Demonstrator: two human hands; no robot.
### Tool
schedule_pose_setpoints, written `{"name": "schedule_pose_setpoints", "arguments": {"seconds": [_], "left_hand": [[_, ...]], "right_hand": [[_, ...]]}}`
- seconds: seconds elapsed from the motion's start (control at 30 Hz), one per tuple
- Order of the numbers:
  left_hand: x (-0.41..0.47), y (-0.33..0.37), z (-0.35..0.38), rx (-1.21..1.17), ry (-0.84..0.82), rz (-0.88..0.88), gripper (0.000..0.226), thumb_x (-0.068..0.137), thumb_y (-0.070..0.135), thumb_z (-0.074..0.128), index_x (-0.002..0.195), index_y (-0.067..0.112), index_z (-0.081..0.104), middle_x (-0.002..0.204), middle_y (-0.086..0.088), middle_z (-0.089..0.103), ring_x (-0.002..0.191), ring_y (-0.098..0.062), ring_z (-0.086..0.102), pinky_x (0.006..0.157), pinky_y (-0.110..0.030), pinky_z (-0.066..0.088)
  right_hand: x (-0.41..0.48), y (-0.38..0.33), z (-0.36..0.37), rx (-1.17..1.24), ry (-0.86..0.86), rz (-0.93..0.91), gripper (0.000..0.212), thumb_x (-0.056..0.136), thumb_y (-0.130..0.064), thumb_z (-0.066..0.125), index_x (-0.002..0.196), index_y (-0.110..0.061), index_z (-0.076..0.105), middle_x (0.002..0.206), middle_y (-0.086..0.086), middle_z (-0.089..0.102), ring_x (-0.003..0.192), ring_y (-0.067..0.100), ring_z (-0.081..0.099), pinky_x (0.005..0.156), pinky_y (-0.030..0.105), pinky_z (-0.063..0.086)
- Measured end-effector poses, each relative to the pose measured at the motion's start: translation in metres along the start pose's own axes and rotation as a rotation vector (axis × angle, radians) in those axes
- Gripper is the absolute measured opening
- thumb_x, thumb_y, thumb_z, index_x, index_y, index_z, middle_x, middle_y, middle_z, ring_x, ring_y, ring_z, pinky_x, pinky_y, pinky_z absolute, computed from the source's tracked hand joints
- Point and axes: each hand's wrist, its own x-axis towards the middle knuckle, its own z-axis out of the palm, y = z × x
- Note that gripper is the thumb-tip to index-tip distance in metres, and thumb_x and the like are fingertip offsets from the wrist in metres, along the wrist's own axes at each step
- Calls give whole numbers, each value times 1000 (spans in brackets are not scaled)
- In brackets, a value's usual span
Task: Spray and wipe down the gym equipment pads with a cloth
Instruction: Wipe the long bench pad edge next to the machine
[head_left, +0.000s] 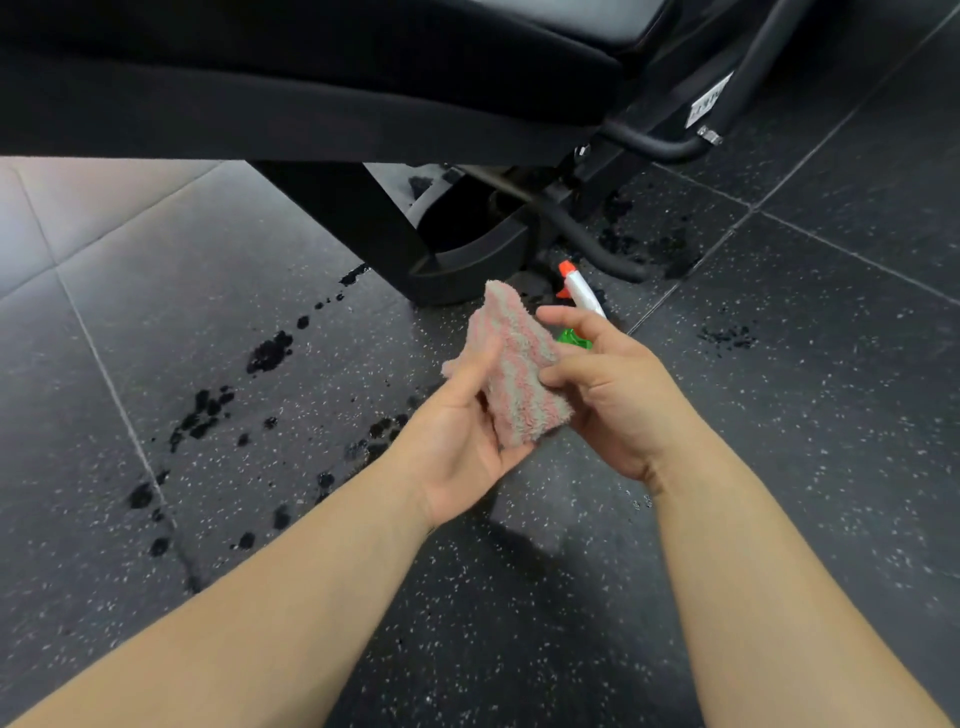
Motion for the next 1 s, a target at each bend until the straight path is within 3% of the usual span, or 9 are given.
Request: {"name": "schedule_pose_setpoints", "arguments": {"seconds": [0.13, 0.23, 0.33, 0.43, 0.5, 0.7, 0.77, 0.87, 1.0], "left_hand": [[-1, -7, -2, 91, 48, -51, 47, 82, 18, 65, 128, 9, 59, 114, -7, 72, 97, -16, 70, 76, -27, 57], [1, -5, -10, 62, 122, -63, 34, 90, 4, 51, 123, 7, 58, 113, -11, 72, 104, -24, 69, 83, -35, 55], [-4, 4, -16, 6, 100, -33, 30, 92, 6, 46, 118, 11, 61, 115, -10, 72, 111, -25, 67, 82, -35, 57], [-9, 9, -23, 76, 57, -17, 37, 88, 22, 56, 124, 12, 62, 118, -11, 70, 108, -21, 68, 84, -31, 56], [-11, 10, -30, 80, 81, -8, 43, 85, 19, 56, 126, 6, 59, 119, -15, 69, 108, -23, 68, 85, -32, 56], [-19, 18, -41, 308, 165, 97, 48, 78, 8, 71, 125, 3, 62, 116, -13, 71, 109, -26, 68, 101, -41, 48], [-21, 23, -37, 313, 154, 164, 66, 71, 3, 74, 133, 8, 52, 112, -12, 72, 103, -27, 70, 89, -37, 56], [-23, 33, -26, 203, 150, 270, 102, 67, -11, 75, 147, 32, 30, 110, -6, 74, 99, -27, 72, 90, -45, 53], [-19, 39, -17, 180, 122, 328, 101, 62, -11, 73, 144, 36, 36, 121, -6, 70, 111, -25, 67, 98, -45, 49]], "right_hand": [[-3, 5, -4, -267, 150, -134, 24, 87, 1, 62, 99, -19, 64, 68, -7, 64, 59, 8, 55, 55, 21, 45], [6, 11, -29, -343, 485, -208, 19, 85, -6, 59, 88, -23, 69, 81, -7, 72, 67, 8, 58, 61, 23, 46], [22, 27, -76, -714, 835, -123, 46, 80, -7, 55, 121, -28, 59, 118, -1, 66, 100, 19, 59, 78, 31, 45], [38, 50, -104, -1074, 627, 203, 95, 80, -14, 72, 154, -35, 17, 158, 2, 30, 138, 34, 35, 105, 45, 40], [51, 62, -105, -1162, 497, 173, 106, 81, -25, 79, 155, -41, 4, 164, -5, 15, 146, 33, 24, 113, 50, 33], [88, 77, -82, -1016, 487, -153, 63, 88, -37, 68, 139, -46, 32, 122, -6, 60, 114, 27, 55, 88, 45, 49], [102, 72, -72, -1004, 493, -201, 43, 90, -36, 66, 126, -43, 43, 104, -6, 61, 100, 27, 59, 81, 43, 50], [119, 62, -63, -1051, 421, -146, 55, 91, -41, 65, 139, -43, 39, 100, -3, 60, 93, 24, 58, 76, 41, 52], [122, 54, -55, -1138, 443, -249, 12, 93, -37, 63, 94, -28, 56, 81, -10, 50, 95, 22, 45, 71, 34, 36]]}}
